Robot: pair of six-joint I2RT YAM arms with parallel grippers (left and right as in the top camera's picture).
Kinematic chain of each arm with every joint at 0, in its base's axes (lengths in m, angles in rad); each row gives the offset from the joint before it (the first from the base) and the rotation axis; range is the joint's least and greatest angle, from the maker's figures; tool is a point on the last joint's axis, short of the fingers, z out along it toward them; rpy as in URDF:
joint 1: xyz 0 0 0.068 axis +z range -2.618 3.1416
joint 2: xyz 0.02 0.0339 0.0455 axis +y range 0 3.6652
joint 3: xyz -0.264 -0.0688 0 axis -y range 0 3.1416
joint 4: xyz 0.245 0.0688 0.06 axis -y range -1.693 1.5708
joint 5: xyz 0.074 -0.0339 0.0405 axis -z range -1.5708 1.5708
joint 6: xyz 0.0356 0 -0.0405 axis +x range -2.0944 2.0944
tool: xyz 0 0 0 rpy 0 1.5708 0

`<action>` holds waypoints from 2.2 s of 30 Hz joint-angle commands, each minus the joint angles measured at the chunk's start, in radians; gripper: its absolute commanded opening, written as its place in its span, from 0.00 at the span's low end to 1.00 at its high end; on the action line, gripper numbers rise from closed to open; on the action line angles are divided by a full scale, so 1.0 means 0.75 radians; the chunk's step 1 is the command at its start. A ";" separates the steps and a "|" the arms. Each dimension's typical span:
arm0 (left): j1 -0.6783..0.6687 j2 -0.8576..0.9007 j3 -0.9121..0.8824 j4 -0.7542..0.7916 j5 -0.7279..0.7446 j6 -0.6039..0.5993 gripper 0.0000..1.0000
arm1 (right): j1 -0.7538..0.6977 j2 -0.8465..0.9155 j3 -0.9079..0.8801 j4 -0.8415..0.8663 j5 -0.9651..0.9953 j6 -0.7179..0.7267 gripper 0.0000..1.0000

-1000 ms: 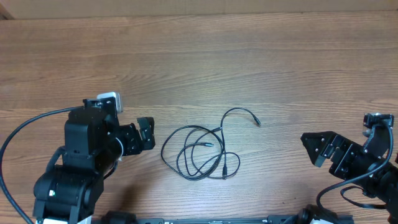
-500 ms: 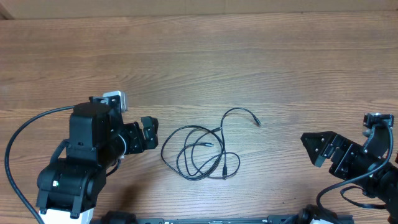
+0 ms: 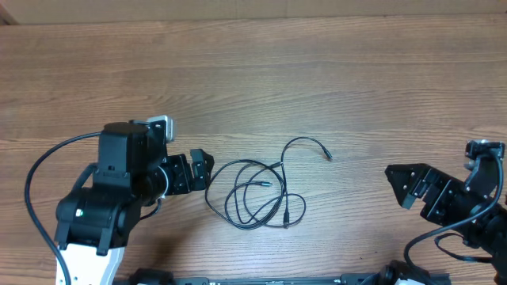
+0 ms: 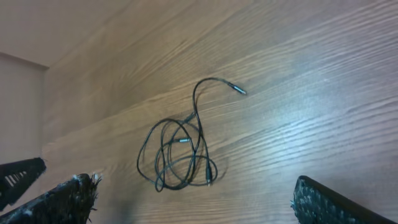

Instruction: Untangle cables

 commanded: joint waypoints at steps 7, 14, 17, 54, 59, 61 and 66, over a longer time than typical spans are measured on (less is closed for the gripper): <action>-0.001 0.046 -0.008 -0.035 0.235 -0.010 0.99 | 0.008 -0.004 0.022 0.140 -0.006 -0.001 1.00; -0.001 0.046 -0.008 -0.047 0.240 -0.087 1.00 | 0.008 -0.003 0.022 0.218 -0.010 -0.001 1.00; -0.001 0.046 -0.008 -0.042 0.240 -0.150 0.99 | 0.008 -0.001 0.019 0.209 -0.039 -0.001 1.00; -0.002 0.083 -0.008 -0.026 0.189 -0.109 1.00 | 0.008 0.247 -0.564 0.349 -0.148 0.634 1.00; -0.013 0.134 -0.008 -0.026 0.234 -0.113 0.98 | 0.008 0.290 -0.564 0.281 -0.146 0.618 1.00; -0.040 0.154 -0.008 -0.027 0.233 -0.113 0.97 | 0.008 0.284 -0.564 0.276 -0.146 0.618 1.00; -0.149 0.196 -0.008 -0.022 0.211 -0.114 0.95 | 0.008 0.251 -0.564 0.271 -0.127 0.618 1.00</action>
